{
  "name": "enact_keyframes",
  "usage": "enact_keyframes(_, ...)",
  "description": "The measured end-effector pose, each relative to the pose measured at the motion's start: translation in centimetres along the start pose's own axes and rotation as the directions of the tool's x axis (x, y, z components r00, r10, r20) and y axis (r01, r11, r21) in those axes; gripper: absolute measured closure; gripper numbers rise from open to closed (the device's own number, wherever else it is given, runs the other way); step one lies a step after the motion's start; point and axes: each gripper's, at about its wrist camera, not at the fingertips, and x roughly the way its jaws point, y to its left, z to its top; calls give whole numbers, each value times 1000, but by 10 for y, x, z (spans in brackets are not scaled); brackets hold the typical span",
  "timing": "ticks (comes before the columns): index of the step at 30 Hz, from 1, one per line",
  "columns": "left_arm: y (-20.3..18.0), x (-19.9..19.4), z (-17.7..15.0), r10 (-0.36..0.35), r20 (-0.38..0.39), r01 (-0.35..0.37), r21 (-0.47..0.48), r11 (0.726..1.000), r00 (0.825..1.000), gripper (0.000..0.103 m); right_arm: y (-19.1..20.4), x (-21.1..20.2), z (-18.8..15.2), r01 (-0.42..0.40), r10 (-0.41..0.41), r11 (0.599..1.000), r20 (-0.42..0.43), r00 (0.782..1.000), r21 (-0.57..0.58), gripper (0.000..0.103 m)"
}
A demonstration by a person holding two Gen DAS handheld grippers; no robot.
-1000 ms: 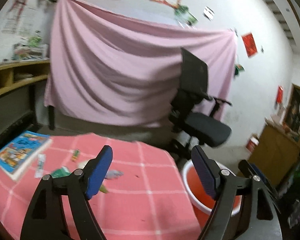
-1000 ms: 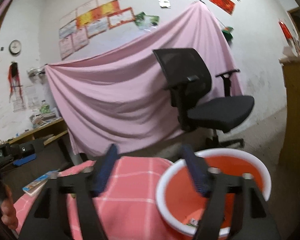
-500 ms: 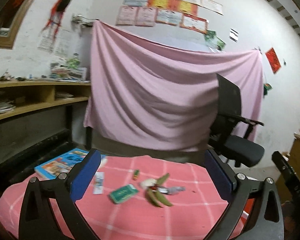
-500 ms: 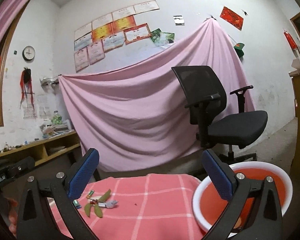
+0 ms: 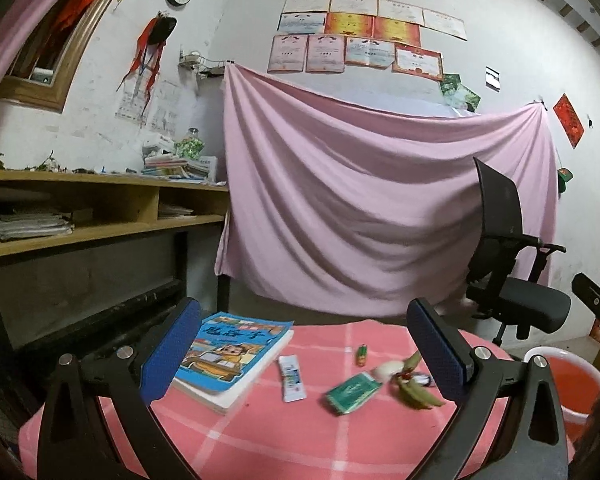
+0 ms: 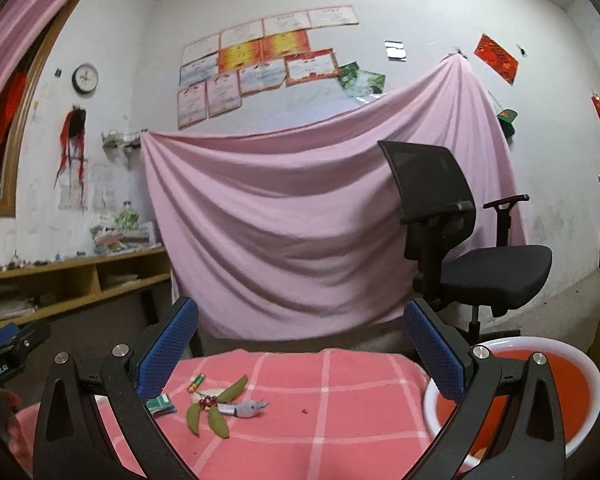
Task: Collect trash
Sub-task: 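Lower the left gripper to the green packet while the right lowers to the berry sprig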
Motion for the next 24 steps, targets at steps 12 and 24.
enact_keyframes(12, 11, 55, -8, -86, -165, 89, 7, 996, 982, 3, 31, 53, -24, -70, 57, 995, -163, 985, -73, 0)
enact_keyframes(24, -7, 123, -27, -220, -444, 251, 12, 968, 869, 10, 39, 109, -56, -190, 141, 980, -474, 869, -56, 24)
